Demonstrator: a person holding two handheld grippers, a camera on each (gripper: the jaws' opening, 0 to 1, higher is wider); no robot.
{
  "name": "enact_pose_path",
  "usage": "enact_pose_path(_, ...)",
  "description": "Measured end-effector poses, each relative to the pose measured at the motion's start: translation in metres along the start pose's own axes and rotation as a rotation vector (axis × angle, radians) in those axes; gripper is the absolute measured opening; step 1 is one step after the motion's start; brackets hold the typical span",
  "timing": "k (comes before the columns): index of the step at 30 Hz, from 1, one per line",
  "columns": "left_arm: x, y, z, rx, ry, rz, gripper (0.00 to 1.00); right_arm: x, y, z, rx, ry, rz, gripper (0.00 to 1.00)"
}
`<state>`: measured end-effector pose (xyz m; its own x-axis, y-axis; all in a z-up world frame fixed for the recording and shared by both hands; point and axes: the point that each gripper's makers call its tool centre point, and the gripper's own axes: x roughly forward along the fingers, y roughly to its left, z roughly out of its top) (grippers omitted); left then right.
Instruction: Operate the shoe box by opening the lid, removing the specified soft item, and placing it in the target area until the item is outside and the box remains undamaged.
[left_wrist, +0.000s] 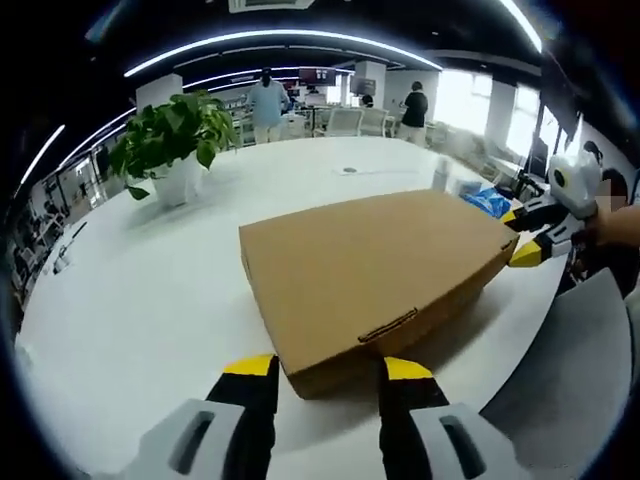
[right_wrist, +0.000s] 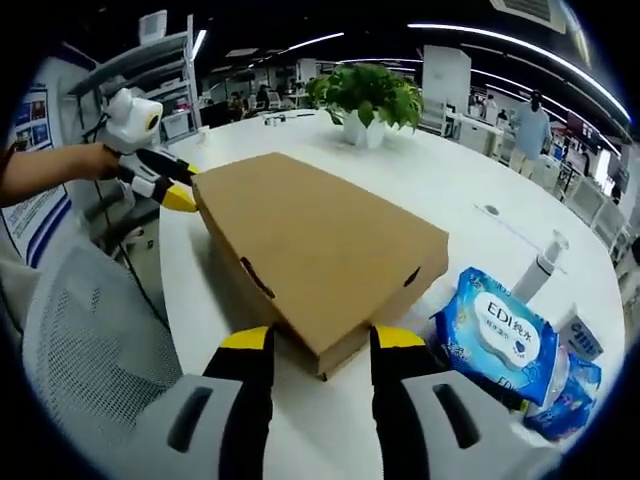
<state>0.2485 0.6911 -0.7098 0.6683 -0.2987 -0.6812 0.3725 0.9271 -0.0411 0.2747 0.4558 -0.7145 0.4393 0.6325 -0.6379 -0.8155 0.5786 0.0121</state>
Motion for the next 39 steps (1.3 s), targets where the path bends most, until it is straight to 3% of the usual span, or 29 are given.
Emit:
enact_pose_path(7,0.009,0.001,-0.007,0.002,0.037,0.015,0.39,0.006,-0.002,-0.007,-0.014,0.018,-0.02,0.34)
enact_pose_path(14,0.012,0.004,-0.002,0.001,0.031,0.012,0.39,0.009,-0.008,-0.005,-0.008,0.014,-0.018,0.34)
enact_pose_path(39,0.052,0.018,0.036,0.009,0.033,-0.01,0.4,0.027,-0.055,0.01,0.051,0.018,-0.029,0.35)
